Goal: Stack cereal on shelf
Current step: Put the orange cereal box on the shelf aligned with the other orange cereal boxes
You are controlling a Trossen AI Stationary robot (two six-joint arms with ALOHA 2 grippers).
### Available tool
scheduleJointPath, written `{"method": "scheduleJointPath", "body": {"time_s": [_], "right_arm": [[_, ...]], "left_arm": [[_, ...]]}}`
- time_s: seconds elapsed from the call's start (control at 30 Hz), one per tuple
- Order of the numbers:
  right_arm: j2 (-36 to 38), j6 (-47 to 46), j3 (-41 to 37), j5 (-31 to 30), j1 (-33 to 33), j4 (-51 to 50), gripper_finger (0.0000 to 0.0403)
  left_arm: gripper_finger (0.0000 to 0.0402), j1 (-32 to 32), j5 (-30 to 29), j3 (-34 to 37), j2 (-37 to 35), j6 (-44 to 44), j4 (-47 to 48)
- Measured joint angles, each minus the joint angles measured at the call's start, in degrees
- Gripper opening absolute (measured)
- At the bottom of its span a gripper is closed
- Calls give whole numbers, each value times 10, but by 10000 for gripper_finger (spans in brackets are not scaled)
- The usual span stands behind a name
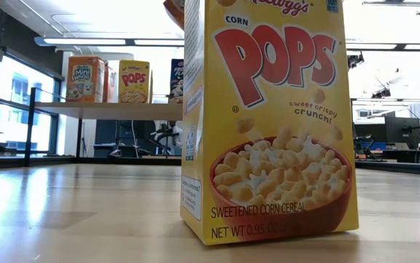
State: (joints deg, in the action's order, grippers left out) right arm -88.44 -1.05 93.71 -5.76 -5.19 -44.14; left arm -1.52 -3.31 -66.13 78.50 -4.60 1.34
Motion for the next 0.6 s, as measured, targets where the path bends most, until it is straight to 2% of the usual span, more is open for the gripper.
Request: {"method": "scheduleJointPath", "body": {"time_s": [0.6], "right_arm": [[0, 15, 0, -13, 0, -1, 138]], "left_arm": [[161, 0, 1, 0, 0, -1, 0]]}}
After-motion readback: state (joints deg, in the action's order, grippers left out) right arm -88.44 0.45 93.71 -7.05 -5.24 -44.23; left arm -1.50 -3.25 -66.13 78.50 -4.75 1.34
